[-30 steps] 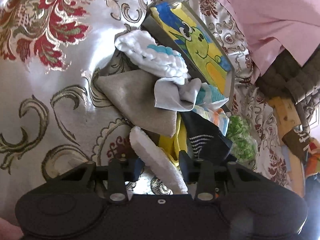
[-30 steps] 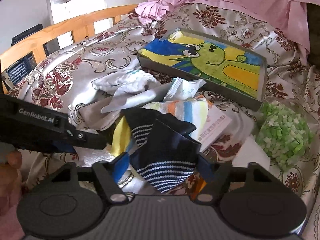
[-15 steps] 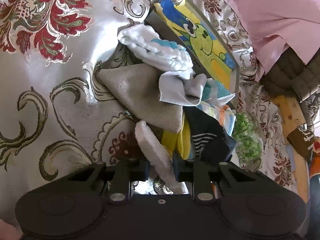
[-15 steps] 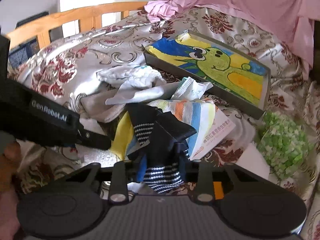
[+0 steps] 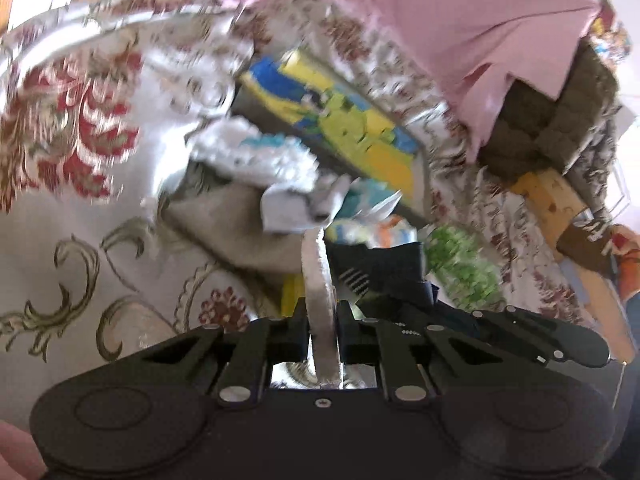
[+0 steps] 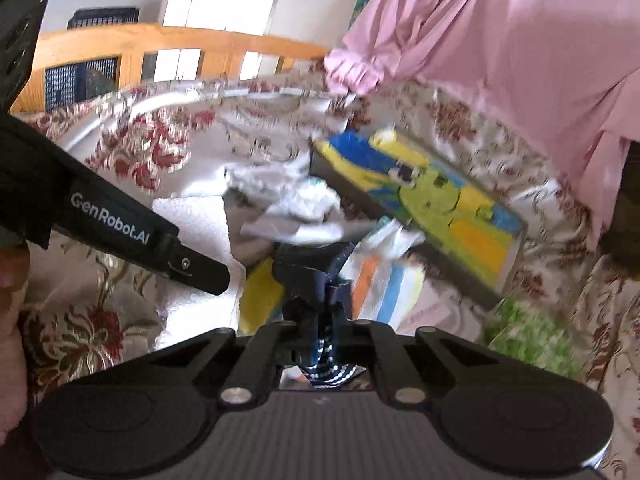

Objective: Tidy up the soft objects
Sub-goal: 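Carry the cloth with the left tool into the painted tray while the right tool drops the sock there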

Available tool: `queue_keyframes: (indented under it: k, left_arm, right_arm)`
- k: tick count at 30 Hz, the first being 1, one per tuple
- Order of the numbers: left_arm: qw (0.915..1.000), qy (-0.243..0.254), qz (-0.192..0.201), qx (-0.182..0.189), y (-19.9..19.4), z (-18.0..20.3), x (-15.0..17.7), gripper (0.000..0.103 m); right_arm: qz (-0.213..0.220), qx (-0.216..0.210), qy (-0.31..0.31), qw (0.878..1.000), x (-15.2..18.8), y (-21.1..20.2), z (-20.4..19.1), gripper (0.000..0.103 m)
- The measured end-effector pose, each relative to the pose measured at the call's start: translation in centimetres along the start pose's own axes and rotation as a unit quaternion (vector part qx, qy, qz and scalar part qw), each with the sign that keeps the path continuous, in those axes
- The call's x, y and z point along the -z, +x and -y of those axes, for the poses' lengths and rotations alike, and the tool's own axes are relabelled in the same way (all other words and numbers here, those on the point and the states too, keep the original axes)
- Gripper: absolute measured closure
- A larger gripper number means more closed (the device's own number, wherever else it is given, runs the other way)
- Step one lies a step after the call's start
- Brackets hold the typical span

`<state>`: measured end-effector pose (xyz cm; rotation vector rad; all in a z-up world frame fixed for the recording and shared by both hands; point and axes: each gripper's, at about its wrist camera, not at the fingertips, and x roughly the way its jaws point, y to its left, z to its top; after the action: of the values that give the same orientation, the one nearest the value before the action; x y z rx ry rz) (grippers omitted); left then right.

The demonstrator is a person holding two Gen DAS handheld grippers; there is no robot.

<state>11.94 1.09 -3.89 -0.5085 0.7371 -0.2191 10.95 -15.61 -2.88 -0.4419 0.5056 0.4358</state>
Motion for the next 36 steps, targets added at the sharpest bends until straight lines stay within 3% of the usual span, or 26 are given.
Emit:
queue_keyframes:
  k: [4, 9, 14, 19, 26, 36]
  left_arm:
    - [0.9988, 0.011, 0.046, 0.014, -1.9, 0.7, -0.7, 0.089]
    - [0.9971, 0.017, 0.070, 0.025, -3.0, 2.0, -3.1, 0.089]
    - [0.9950, 0.039, 0.082, 0.041, -0.8, 4.1, -7.3, 0.089]
    - [0.9919, 0.076, 0.090, 0.047, 5.2, 6.4, -13.0, 0.089]
    - [0.9922, 0.097, 0.072, 0.032, 16.1, 8.1, -19.2, 0.089]
    - [0.9980, 0.061, 0.006, 0.014, 26.9, 7.1, -21.3, 0.089]
  right_arm:
    - [0.035, 0.012, 0.019, 0.999, -0.4, -1.5, 0.9, 0.097]
    - [0.076, 0.032, 0.058, 0.995, -1.2, -3.3, 3.3, 0.097]
    - [0.100, 0.047, 0.083, 0.990, -3.4, -2.8, 7.2, 0.097]
    - [0.105, 0.061, 0.099, 0.988, -6.3, 1.5, 12.2, 0.097]
    - [0.071, 0.061, 0.188, 0.978, -7.6, 11.3, 19.3, 0.097]
    - [-0.008, 0.043, 0.250, 0.967, -6.1, 19.6, 23.1, 0.097]
